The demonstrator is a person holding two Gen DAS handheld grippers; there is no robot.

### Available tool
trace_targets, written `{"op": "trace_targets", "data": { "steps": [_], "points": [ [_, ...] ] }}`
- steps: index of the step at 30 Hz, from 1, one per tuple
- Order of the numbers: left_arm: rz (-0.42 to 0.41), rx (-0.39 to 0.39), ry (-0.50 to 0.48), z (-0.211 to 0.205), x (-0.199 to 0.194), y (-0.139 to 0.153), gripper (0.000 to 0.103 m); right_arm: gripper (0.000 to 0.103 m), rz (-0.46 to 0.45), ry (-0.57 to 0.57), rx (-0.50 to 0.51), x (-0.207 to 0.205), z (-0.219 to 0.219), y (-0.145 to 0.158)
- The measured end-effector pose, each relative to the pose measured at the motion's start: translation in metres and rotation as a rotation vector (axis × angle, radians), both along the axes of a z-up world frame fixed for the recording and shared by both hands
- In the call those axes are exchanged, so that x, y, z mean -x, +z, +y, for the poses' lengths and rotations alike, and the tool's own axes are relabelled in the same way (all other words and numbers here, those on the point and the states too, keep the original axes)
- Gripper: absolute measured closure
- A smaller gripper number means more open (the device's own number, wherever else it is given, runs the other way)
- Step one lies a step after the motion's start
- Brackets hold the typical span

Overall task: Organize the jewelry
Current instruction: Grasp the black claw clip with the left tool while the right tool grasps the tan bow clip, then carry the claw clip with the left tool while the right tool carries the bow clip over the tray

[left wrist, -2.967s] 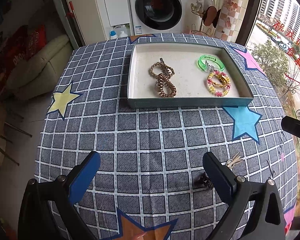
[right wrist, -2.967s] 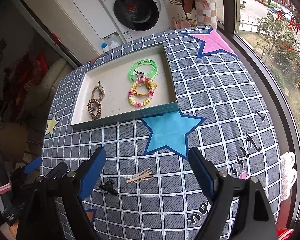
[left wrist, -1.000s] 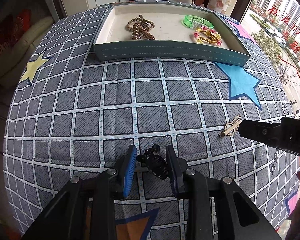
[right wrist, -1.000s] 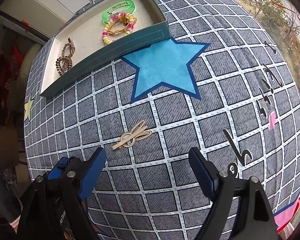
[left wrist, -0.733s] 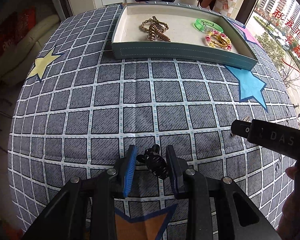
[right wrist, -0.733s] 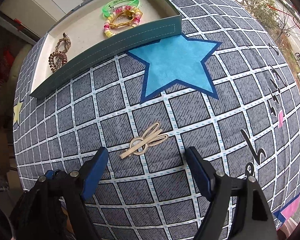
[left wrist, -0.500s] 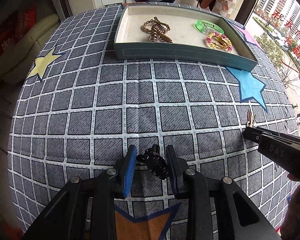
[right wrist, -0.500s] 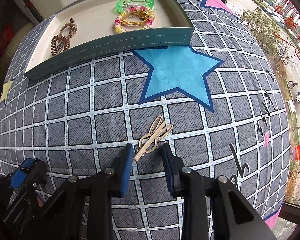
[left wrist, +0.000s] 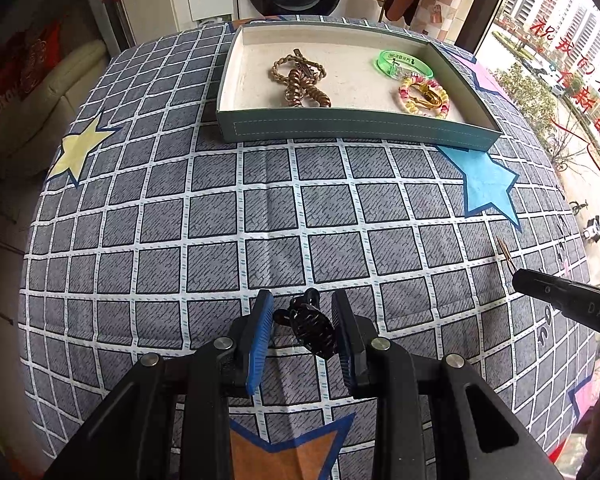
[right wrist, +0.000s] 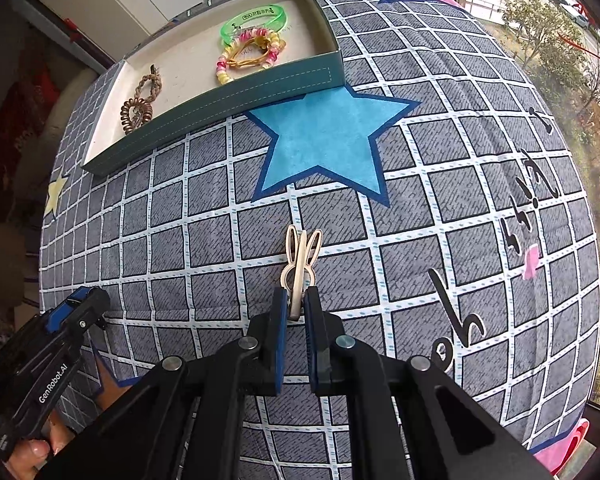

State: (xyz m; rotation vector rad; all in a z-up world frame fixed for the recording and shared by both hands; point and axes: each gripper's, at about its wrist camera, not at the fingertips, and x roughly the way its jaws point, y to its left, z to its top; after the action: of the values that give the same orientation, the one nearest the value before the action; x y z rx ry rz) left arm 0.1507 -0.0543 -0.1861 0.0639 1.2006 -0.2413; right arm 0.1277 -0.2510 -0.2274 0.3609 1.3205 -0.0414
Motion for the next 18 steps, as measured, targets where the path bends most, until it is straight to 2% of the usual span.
{"op": "trace_targets", "data": {
  "steps": [12,18],
  "points": [
    [-0.054,0.027,-0.026,-0.01,-0.018,0.027,0.06,0.094,-0.075,0.02,-0.052,-0.019,-0.004,0.043],
    [-0.099,0.043,-0.039,-0.016,-0.04,0.045,0.06,0.094,-0.132,0.031,-0.064,-0.042,-0.012,0.066]
  ]
}}
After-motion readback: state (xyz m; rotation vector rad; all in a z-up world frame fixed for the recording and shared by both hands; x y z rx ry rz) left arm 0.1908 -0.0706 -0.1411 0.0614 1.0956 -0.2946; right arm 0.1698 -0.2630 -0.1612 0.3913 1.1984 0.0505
